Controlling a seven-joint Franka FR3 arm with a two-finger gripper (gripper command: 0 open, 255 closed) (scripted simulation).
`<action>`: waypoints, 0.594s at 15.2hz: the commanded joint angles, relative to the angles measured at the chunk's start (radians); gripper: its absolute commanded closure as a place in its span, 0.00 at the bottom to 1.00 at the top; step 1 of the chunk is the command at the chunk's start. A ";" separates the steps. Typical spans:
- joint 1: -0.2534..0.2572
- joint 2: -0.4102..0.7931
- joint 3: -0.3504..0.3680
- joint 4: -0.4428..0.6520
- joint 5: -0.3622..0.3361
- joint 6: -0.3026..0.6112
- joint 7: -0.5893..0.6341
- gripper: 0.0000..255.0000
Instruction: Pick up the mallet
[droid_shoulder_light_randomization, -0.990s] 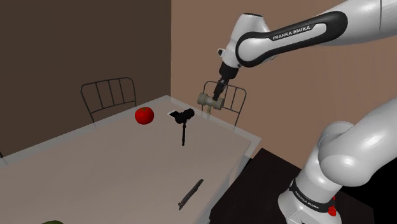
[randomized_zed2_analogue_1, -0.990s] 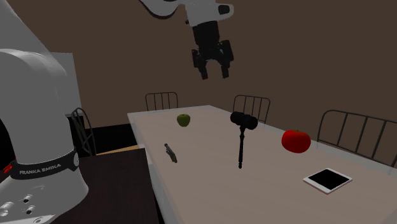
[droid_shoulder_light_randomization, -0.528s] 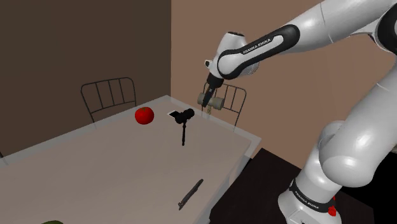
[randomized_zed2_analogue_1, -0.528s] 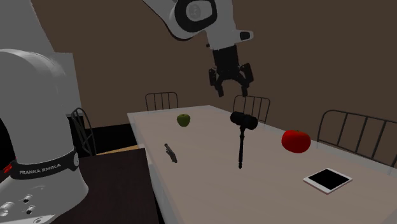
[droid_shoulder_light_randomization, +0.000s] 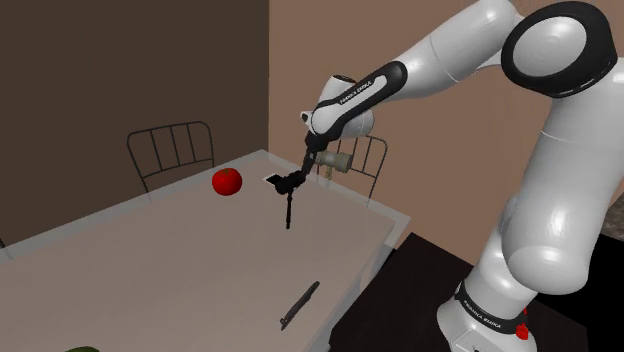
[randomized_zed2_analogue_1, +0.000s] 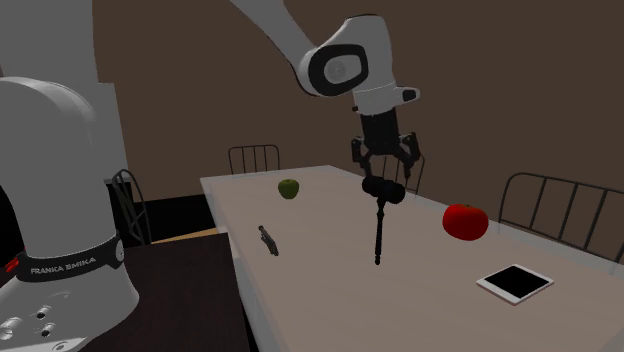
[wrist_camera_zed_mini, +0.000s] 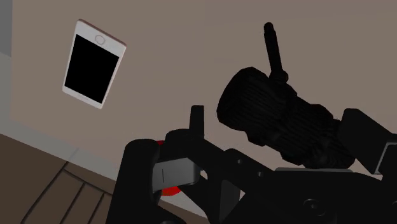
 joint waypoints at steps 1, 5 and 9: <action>-0.003 0.026 0.005 -0.001 0.019 0.028 -0.024 0.00; -0.009 0.065 0.015 -0.011 0.046 0.076 -0.047 0.00; -0.012 0.082 0.020 -0.014 0.058 0.095 -0.057 1.00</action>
